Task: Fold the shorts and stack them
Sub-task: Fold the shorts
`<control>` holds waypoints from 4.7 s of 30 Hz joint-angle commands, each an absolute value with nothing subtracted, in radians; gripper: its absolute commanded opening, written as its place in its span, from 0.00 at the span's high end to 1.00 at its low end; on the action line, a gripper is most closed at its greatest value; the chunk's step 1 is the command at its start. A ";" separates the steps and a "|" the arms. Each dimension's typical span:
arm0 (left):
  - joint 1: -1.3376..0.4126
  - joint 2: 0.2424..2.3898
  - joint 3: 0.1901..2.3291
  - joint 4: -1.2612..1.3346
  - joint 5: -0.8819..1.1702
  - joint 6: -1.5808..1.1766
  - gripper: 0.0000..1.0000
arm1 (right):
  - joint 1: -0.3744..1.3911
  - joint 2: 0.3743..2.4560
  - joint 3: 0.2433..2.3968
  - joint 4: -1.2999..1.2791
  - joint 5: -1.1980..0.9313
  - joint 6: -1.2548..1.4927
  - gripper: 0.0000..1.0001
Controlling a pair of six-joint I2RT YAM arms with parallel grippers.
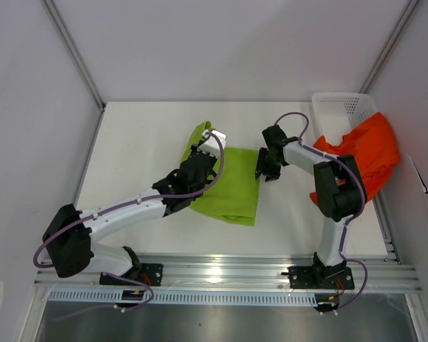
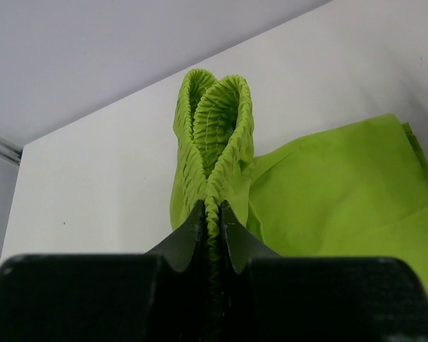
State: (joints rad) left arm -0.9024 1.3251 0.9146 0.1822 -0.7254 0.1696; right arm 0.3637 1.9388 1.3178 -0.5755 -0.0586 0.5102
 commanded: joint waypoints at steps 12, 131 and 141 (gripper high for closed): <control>-0.931 1.328 0.977 0.247 -0.766 0.206 1.00 | 0.342 1.887 1.256 -0.531 -0.005 0.523 0.52; -0.537 2.101 1.785 -0.442 0.153 -0.355 0.07 | 0.256 1.937 1.043 0.156 -0.630 0.813 0.55; -0.468 2.183 1.799 -0.383 0.423 -0.135 0.15 | 0.239 1.973 0.951 0.390 -0.680 0.900 0.75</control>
